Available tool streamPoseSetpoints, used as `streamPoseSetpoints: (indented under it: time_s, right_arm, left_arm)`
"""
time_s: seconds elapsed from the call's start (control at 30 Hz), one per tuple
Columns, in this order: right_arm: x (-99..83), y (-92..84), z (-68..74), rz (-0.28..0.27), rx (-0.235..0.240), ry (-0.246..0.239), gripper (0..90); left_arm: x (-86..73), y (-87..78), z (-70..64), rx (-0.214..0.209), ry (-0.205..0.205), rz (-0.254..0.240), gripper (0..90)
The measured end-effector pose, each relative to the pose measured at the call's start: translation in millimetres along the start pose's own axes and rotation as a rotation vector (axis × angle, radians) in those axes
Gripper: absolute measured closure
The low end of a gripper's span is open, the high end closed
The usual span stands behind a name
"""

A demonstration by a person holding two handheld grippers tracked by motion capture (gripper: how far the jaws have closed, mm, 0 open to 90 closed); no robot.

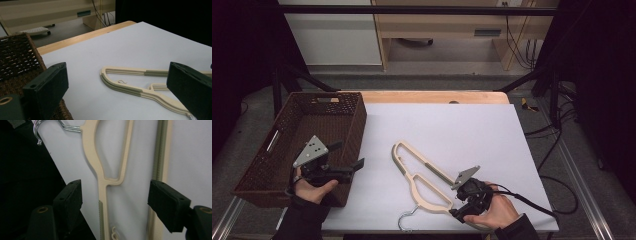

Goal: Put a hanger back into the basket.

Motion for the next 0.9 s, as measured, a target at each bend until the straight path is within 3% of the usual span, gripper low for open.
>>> streamPoseSetpoints:
  time_s: [0.17,0.23,0.37,0.53,0.67,0.9]
  right_arm:
    - [-0.3,4.0,2.0,0.022,0.004,-0.005,32.0]
    - [2.6,5.7,3.2,0.008,0.034,-0.031,38.7]
    - [11.0,12.4,10.0,0.021,0.057,-0.069,42.6]
    - [21.8,23.9,16.5,0.038,0.078,-0.104,44.0]
    - [30.1,41.1,23.9,0.083,0.101,-0.14,44.4]
    - [37.0,57.0,26.6,0.136,0.093,-0.178,45.8]
  left_arm:
    - [0.4,1.1,-1.6,-0.004,0.006,0.001,3.4]
    - [0.4,1.2,-1.9,-0.005,0.006,0.002,3.4]
    - [0.6,1.9,-2.8,-0.006,0.014,0.004,3.4]
    - [0.7,2.5,-4.1,-0.011,0.015,0.006,3.4]
    - [0.8,2.4,-4.1,-0.013,0.016,0.005,3.5]
    - [0.9,4.0,-5.5,-0.017,0.023,0.012,3.6]
Point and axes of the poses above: each handheld gripper's, and its own axes: y roughly forward along the jaws, x roughly out of its top, z roughly to its left, the point moved 1 cm from there along y, roughly forward along the jaws, and after that the axes turned 11 degrees about y, right-handed, at the moved point
